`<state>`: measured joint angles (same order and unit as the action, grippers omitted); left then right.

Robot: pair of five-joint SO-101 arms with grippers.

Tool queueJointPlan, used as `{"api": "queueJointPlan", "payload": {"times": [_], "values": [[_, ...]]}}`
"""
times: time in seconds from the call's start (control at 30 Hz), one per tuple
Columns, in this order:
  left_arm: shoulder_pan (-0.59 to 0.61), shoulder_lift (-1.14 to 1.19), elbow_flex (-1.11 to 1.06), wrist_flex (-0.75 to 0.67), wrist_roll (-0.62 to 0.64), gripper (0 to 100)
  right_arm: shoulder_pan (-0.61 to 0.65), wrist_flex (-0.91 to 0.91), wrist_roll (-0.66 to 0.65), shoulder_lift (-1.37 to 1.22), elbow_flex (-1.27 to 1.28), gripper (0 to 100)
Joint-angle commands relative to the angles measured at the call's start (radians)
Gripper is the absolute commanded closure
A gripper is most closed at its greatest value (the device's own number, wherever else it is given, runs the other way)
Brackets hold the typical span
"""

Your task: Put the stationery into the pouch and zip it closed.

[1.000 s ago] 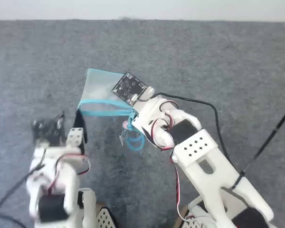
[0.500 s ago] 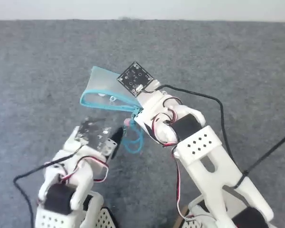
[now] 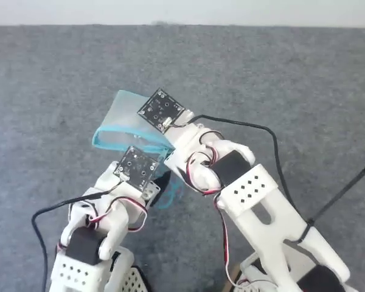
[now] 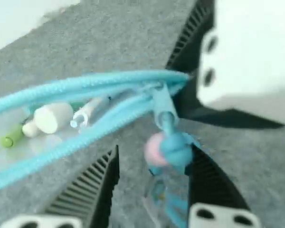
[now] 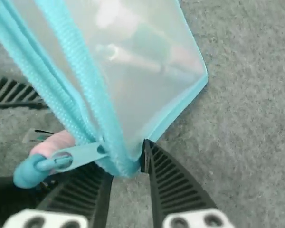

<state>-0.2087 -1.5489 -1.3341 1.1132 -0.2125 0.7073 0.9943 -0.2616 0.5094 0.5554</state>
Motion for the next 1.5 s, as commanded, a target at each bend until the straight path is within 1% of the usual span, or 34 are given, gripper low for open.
{"api": "queueJointPlan", "payload": {"times": [0.0, 0.07, 0.17, 0.2, 0.33, 0.43, 0.53, 0.67, 0.87, 1.07, 1.2, 1.23, 1.37, 1.47], "values": [[0.052, -0.023, -0.022, -0.091, 0.023, 80, 0.033, 0.008, 0.014, 0.018, -0.008, 99.2], [0.049, -0.025, -0.038, -0.112, 0.021, 86, 0.050, 0.007, 0.014, 0.015, -0.008, 99.2], [0.048, -0.028, -0.048, -0.138, 0.021, 99, 0.051, 0.005, 0.014, 0.007, -0.008, 99.2], [0.049, -0.028, -0.048, -0.138, 0.021, 99, 0.051, 0.007, 0.014, 0.007, -0.008, 99.2], [0.055, -0.028, -0.048, -0.133, 0.020, 99, 0.045, -0.021, 0.012, 0.007, 0.021, 99.2], [0.057, -0.028, -0.044, -0.110, 0.018, 99, 0.005, -0.077, 0.003, 0.007, 0.080, 99.2], [0.064, -0.028, -0.042, -0.106, 0.018, 99, -0.056, -0.113, -0.035, 0.005, 0.118, 99.2], [0.137, -0.028, -0.042, -0.110, 0.018, 99, -0.128, -0.130, -0.044, 0.005, 0.133, 99.2], [0.230, -0.028, -0.042, -0.112, 0.018, 99, -0.179, -0.137, -0.074, -0.031, 0.133, 99.3], [0.307, -0.028, -0.031, -0.114, 0.002, 99, -0.185, -0.185, -0.080, -0.136, 0.126, 99.3], [0.298, -0.028, -0.036, -0.114, 0.000, 99, -0.189, -0.170, -0.069, -0.134, 0.103, 99.1], [0.290, -0.028, -0.036, -0.114, 0.000, 99, -0.185, -0.166, -0.068, -0.120, 0.104, 99.1], [0.282, -0.028, -0.036, -0.114, 0.000, 99, -0.102, -0.179, -0.046, -0.001, 0.166, 97.8], [0.282, -0.026, -0.036, -0.114, 0.000, 99, -0.033, -0.246, -0.049, 0.159, 0.267, 88.8]]}}
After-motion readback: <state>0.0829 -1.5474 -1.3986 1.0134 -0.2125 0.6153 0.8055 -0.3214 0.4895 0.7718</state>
